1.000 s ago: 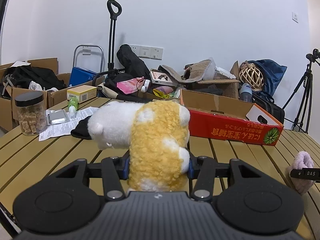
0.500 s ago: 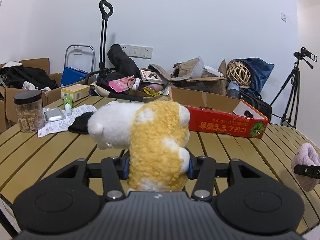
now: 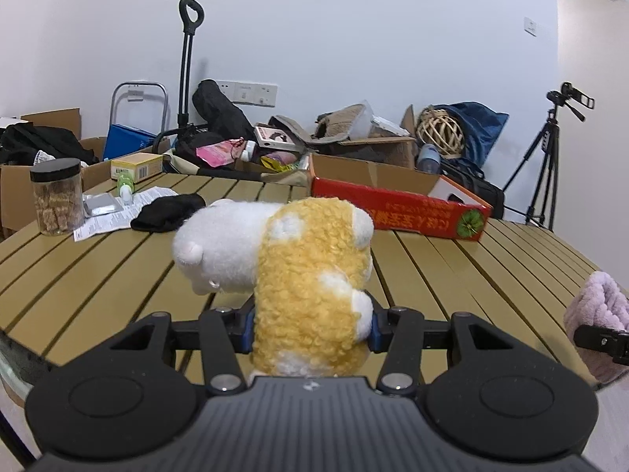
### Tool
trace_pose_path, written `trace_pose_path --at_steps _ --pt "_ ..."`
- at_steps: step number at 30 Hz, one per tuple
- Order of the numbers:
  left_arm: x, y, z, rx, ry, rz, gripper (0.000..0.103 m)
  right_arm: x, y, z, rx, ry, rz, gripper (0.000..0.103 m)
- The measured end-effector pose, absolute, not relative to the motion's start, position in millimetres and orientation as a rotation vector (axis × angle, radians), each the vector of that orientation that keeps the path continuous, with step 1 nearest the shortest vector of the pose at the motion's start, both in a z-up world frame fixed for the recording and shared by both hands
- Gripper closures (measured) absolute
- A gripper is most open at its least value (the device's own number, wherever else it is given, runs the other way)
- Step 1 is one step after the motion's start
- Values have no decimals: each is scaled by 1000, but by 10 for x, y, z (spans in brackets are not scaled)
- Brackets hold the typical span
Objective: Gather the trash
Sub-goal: 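Close the right gripper on the lilac headband and lift it, then carry the hamster and headband down below the table over the black bin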
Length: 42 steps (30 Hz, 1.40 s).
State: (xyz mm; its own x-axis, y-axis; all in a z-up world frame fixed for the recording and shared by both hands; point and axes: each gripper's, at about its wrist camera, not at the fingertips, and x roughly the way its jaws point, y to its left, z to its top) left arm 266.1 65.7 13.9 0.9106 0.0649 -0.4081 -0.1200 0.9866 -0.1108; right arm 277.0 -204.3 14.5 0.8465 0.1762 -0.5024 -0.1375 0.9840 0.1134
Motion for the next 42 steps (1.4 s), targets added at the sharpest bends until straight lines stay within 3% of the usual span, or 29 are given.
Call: trace_pose_path --at_steps 19,42 --pt "1676 248 -186 11 412 -47 53 1890 -2058 -193 59 608 230 70" --pt "1334 88 -838 88 679 -132 53 1463 -2091 -1257 82 932 239 70"
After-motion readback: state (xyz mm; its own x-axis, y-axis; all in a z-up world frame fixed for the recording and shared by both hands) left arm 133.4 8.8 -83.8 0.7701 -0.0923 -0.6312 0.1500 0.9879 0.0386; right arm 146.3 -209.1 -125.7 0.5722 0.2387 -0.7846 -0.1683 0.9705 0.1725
